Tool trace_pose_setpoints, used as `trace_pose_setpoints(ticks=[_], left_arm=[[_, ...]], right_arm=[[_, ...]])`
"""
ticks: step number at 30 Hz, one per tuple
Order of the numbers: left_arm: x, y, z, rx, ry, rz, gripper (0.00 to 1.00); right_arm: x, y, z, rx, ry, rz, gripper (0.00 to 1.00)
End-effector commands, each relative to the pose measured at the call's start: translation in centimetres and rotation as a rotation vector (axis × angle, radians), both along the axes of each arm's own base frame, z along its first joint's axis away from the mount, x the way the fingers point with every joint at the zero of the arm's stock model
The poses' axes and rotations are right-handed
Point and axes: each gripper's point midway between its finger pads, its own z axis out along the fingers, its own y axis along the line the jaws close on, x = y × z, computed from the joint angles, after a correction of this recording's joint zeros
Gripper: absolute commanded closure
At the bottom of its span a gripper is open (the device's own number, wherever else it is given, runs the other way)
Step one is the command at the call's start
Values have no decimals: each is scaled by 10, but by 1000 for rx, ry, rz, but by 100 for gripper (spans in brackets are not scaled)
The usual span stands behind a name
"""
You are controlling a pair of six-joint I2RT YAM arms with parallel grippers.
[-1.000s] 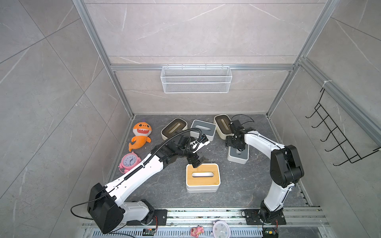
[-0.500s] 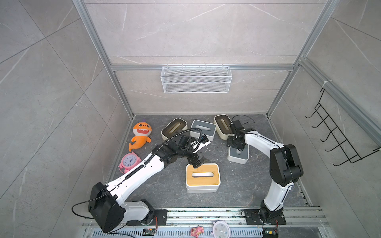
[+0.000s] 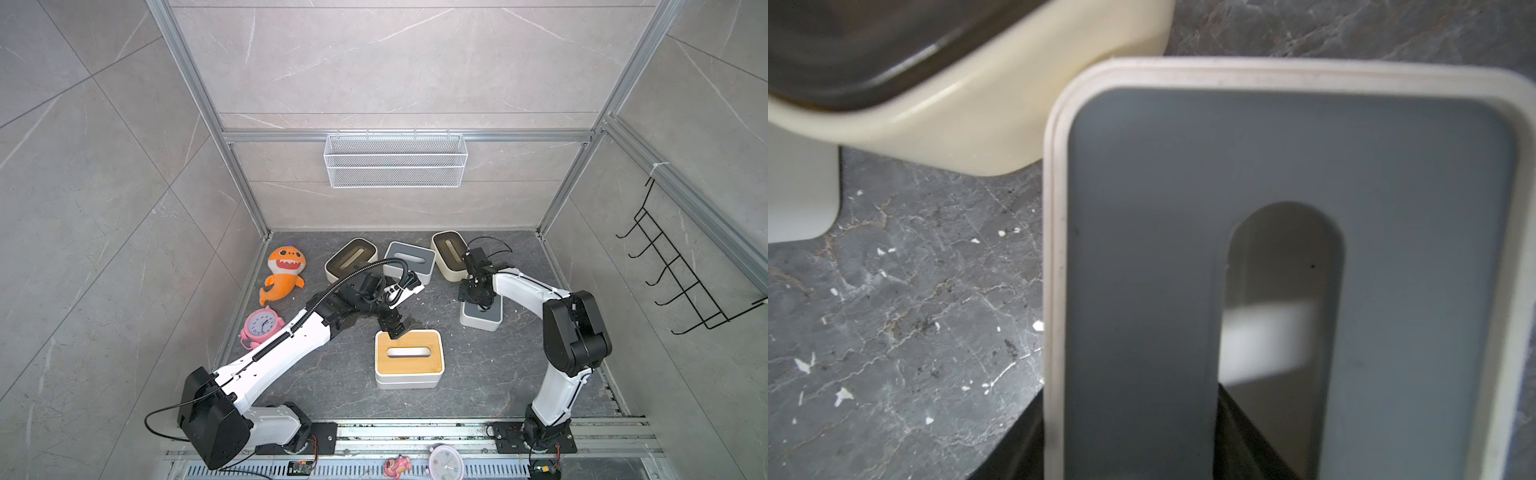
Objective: Stack the tissue boxes
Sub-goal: Pick up the tissue box from the center of the board.
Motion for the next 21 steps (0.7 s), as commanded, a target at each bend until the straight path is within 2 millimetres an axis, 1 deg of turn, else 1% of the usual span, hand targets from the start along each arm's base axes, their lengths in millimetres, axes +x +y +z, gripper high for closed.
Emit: trace_pose_setpoints(ticks=[1,3,8,14,16,19,21], left_arm=[[-1,-2,17,-45,-38,-20,0],[-2,-1,17,-47,-44,-22,0],[0,2,15,-29,-59,-14,0],[-9,4,15,-13,-40,-50,0],[-12,6,11,9,-23,-63,0],[-10,10,8,45,-12,-43,0],[-5,12,10,33,4,-14,0]], right_arm=[[-3,-6,12,-17,-27,11,46],[-4,-5,18,-13,-40,22,48],[-11,1,40,27,-97,87,50],[-34,0,61,24,-94,184,53],[-43,5,67,46,-97,237,53],[-55,10,77,62,-90,316,53],[-60,9,85,49,-85,348,53]])
